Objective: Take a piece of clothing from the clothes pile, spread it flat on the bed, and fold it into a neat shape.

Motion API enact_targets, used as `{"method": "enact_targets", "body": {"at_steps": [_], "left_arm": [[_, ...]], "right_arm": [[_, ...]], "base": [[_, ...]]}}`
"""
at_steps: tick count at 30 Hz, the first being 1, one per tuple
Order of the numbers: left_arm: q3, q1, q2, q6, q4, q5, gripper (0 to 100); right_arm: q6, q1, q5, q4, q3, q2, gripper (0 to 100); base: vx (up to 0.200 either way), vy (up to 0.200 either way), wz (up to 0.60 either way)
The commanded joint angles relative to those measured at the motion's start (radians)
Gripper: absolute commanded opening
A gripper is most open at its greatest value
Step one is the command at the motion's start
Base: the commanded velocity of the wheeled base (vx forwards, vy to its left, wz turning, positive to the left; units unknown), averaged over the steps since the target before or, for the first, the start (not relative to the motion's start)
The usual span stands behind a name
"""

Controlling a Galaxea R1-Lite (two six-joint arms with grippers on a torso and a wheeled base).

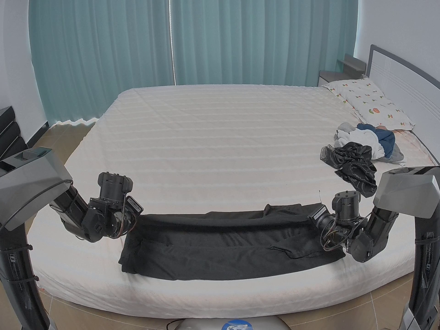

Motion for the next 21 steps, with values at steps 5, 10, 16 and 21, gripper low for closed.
{"method": "enact_targets", "body": {"at_steps": [5, 10, 16, 21], "left_arm": [[-0.166, 0.025, 0.011, 0.115, 0.004, 0.002, 0], [-0.225, 0.025, 0.029, 0.123, -0.002, 0.004, 0], [-0.200, 0.028, 0.055, 0.126, -0.003, 0.005, 0], [-0.128, 0.031, 0.061, 0.201, -0.005, 0.011, 0]], "right_arm": [[-0.016, -0.019, 0.012, 0.072, -0.174, -0.047, 0], [-0.016, -0.017, 0.006, 0.057, -0.252, -0.036, 0], [-0.031, -0.019, 0.001, 0.060, -0.220, -0.016, 0], [-0.071, -0.033, 0.004, 0.061, -0.160, -0.018, 0]], "base": [[0.000, 0.000, 0.00], [0.000, 0.000, 0.00], [0.000, 0.000, 0.00], [0.000, 0.000, 0.00]]}}
